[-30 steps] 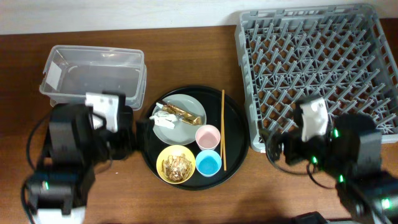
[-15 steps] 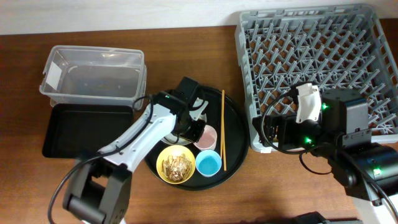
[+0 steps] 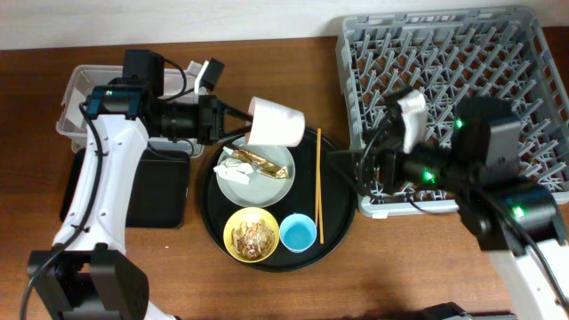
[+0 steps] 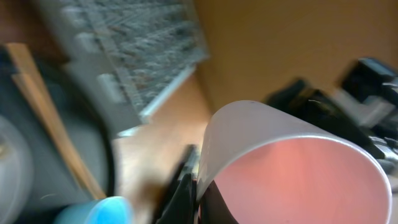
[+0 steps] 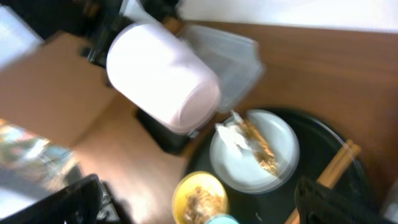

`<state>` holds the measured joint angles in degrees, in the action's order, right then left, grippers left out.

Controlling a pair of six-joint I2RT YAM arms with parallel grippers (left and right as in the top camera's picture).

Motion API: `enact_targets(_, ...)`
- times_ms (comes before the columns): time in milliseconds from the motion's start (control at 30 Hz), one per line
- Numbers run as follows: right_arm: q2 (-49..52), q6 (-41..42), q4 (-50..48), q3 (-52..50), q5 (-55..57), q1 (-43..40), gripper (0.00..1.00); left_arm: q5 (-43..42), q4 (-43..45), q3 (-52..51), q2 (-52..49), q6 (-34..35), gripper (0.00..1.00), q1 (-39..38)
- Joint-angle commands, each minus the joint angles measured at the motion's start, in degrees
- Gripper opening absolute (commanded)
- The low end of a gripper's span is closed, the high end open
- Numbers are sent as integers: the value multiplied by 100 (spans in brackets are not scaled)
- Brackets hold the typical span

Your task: Sort waste into correct bins and load items into the dishwasher rack

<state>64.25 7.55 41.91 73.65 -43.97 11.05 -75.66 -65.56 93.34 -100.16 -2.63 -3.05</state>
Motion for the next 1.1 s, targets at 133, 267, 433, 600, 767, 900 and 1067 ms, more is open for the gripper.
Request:
enact_targets(133,1051,505,-1696,72,-2120,435,95,-1305,-7,46,98,-221,0,-291)
enact_targets(267,1106,654,-2159,74,-2140,737,72,-984,-28,46,98,-221,0,-367)
enact_targets(433,964,647,-1897,74,-2138,426,55,-52,-46,46,98,-216,34,-380)
enact_targets(600,151,476,385,74,201,-992,53,2758,-579,46,98,-173,99,-7)
enact_targets(767,313,758,2004,72,5143,-1113,54,2911,-621,46,98,-179,99,70)
enact_targets(900,1436,778,1718,74,4900,-1182,54,3053,-719,46,98,-179,99,48)
enact_targets(1067,2680,807,1683,74,3956,-1178,88,3084,-852,46,98,-184,99,4)
